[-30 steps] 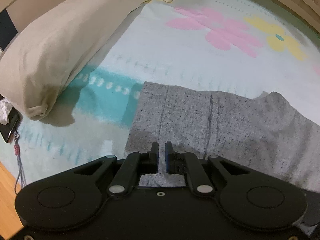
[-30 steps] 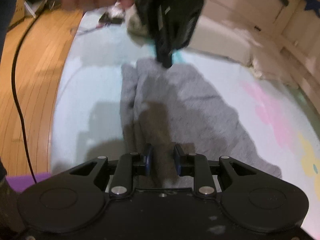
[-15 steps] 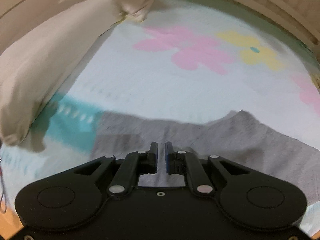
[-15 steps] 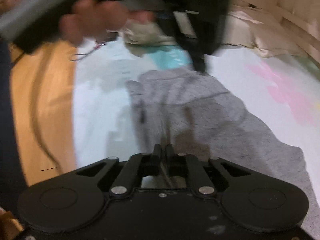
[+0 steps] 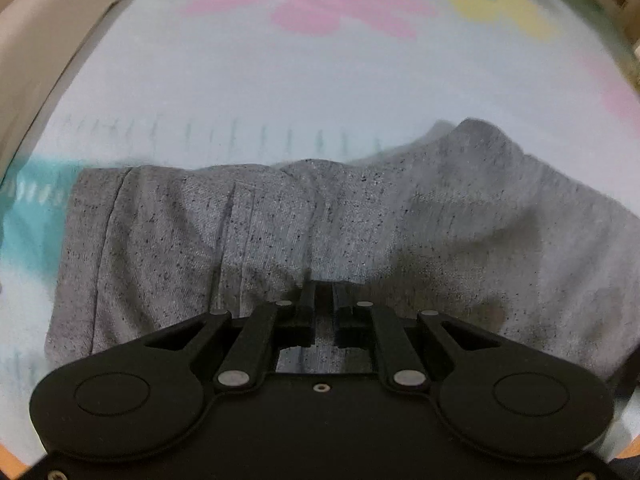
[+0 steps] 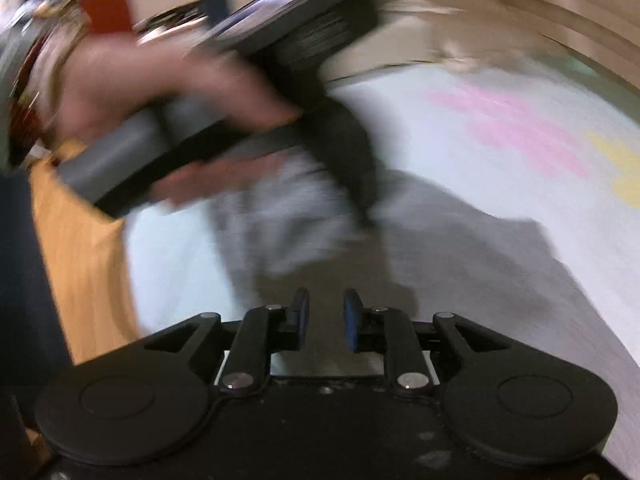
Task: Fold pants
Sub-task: 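Fold the held pants edge with the left gripper toward the right gripper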
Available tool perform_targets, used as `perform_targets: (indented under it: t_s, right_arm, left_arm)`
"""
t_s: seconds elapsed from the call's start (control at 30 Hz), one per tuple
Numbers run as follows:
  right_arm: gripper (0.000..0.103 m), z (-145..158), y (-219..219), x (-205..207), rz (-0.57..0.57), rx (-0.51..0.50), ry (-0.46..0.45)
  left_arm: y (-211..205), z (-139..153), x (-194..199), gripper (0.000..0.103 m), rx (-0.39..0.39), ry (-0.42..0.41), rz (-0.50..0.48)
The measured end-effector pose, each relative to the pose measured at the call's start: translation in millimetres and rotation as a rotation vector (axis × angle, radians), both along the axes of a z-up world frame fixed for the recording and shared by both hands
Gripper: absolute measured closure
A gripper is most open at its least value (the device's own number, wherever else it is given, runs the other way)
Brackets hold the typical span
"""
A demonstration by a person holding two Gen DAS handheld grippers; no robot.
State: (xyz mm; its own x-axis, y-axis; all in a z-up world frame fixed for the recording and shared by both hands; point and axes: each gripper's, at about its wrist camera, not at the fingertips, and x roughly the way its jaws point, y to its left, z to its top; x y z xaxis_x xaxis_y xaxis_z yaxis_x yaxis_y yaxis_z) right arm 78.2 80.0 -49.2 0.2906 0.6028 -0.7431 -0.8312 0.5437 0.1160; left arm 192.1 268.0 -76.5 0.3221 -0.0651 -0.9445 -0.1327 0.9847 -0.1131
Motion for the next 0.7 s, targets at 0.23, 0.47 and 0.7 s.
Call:
perform_targets:
  t_s: [0.23, 0.47, 0.7]
  right_arm:
    - [0.073, -2.2, -44.5, 95.0, -0.385, 0.093, 0.085]
    - [0.069, -22.0, -24.0, 166.5, -0.522, 0.178, 0.23]
    - [0.069, -55.9, -10.3, 136.1, -0.323, 0.027, 0.307]
  left_arm:
    - [3.6, -3.3, -17.7, 0.087, -0.012, 0.013, -0.023]
    - [-14.3, -6.9, -26.2, 0.087, 0.068, 0.019, -0.087]
    - [6.7, -6.8, -22.0, 0.088, -0.018, 0.047, -0.03]
